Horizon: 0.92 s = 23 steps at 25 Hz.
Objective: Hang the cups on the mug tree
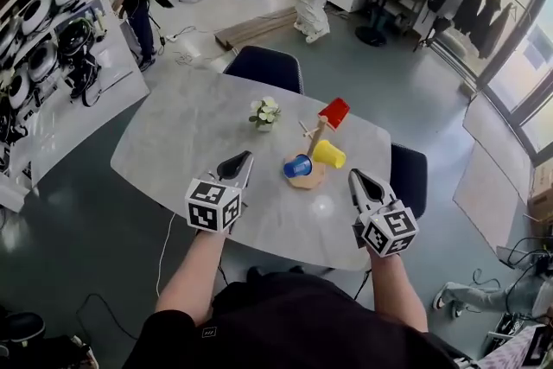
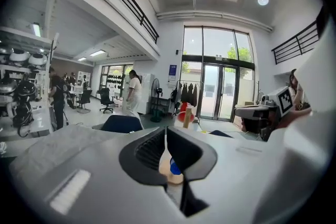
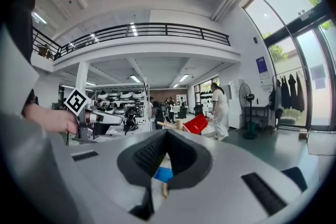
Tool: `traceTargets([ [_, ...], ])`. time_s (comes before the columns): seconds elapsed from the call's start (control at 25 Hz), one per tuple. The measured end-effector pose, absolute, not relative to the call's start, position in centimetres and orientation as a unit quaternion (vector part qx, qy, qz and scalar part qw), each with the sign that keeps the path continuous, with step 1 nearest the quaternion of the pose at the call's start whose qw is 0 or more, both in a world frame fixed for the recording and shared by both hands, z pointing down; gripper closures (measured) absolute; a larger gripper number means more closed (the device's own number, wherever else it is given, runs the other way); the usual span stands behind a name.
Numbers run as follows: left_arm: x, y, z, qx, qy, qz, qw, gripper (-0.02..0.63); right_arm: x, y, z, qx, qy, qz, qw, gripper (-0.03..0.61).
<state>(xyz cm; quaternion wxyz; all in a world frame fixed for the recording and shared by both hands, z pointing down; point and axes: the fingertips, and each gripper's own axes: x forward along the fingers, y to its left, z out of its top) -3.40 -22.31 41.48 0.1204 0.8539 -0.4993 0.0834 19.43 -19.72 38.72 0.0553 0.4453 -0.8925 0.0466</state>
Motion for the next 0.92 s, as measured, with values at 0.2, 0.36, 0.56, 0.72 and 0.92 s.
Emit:
traceTargets([
  [0.2,-2.5,-23.4,40.2,0.852,-0.505,0.081,0.109,0.589,19.5,-20.4,37.1,0.434,-0.899,0.049,0.041,0.568],
  [0.36,-2.1,-23.3,41.3,0.849,-0.507,0.092,0.116,0.589,19.5,-20.5,38.0,0.431,-0.899,0.064,0.031,0.568],
  [0.56,-1.3,-23.2,41.7,0.85,-0.504,0.095,0.115,0.589,19.5,-20.8,38.2,0.426,-0.901,0.073,0.019,0.568],
  [0.72,-1.1,-23.1,41.1,0.853,-0.501,0.097,0.109,0.589,19.3,-20.8,37.5,0.423,-0.904,0.067,0.017,0.568],
  [0.92,-1.0,-22.8,40.6,0.855,-0.498,0.096,0.106,0.589,19.6,-20.6,36.6,0.423,-0.904,0.061,0.012,0.568],
])
